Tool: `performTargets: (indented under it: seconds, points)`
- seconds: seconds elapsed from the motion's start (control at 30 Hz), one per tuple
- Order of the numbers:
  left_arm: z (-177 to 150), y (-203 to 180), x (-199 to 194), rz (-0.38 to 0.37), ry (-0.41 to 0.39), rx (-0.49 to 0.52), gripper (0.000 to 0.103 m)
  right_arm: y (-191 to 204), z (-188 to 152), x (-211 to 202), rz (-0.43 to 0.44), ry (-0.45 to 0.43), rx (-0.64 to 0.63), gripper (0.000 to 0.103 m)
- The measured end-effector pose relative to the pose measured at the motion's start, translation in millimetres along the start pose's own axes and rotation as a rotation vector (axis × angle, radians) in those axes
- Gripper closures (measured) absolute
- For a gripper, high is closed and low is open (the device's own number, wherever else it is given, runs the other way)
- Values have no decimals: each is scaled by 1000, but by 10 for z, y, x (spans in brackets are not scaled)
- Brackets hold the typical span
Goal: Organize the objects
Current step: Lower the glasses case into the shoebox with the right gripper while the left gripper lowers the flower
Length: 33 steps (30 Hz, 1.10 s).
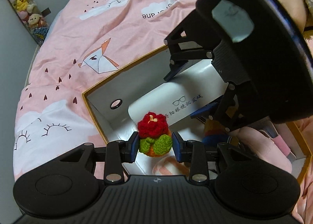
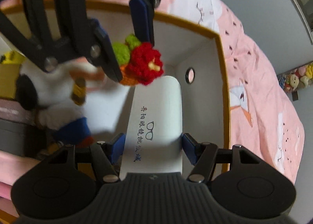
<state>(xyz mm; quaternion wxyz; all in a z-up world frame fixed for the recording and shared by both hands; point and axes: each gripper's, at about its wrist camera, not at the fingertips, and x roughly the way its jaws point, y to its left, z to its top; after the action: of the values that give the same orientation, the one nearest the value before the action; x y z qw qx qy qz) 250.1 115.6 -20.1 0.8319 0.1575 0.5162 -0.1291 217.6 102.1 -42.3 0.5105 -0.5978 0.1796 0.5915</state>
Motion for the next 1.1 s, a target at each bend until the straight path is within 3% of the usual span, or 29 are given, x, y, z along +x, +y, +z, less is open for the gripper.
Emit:
performTargets:
  seconds: [0.5,0.67,0.93,1.1]
  points:
    - [86,-6,106,38,60,17,63,-81,-89,29,-49,50,41,39]
    - [103,-35,103,15,70,1,63,-164,-120,-127,-57,34,132,53]
    - [194,-159,172,-55,74,-34,63,-482,-311,-601,-77,1,552,52]
    - [207,-253,371,-58,84,-83,63,-176,-522,-832,-112,-90,815,49]
